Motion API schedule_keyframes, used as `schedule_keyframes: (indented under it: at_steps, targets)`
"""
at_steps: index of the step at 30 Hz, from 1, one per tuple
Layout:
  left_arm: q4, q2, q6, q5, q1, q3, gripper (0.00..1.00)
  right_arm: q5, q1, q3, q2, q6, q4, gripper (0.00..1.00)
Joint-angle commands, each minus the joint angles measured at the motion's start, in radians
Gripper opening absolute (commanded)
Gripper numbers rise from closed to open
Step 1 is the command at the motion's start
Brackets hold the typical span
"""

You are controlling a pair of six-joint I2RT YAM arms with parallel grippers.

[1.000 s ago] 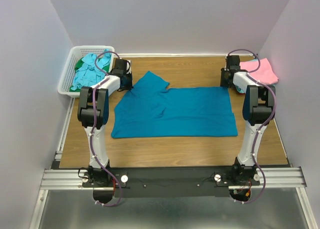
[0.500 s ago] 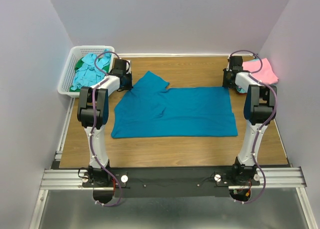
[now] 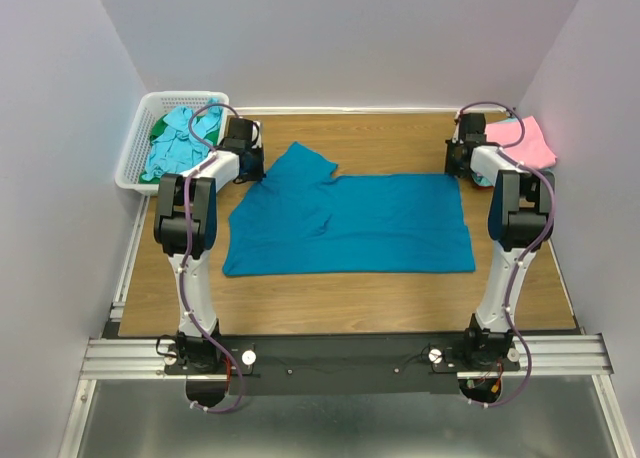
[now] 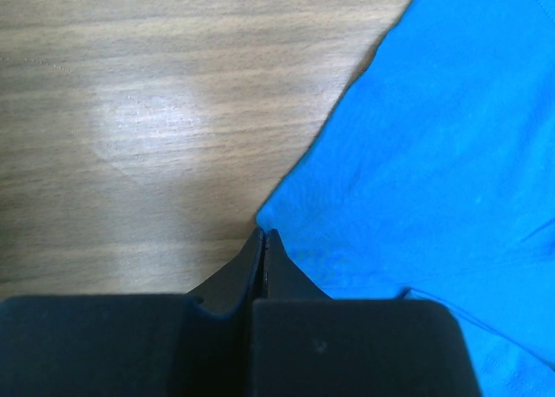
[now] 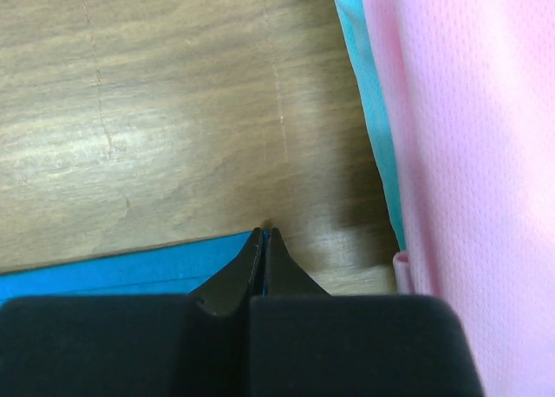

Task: Fold and stack the t-shirts
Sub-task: Fold the tshirt

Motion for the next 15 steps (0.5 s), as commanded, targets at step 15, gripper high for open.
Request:
schedule_keyframes:
  at_steps: [15]
  targets:
    - [-0.026,-0.178,0.022,-0.003,0.009,-0.079,0.0,0.031,-0.011,-0.14,-0.242,0.078,-0.022,0.01]
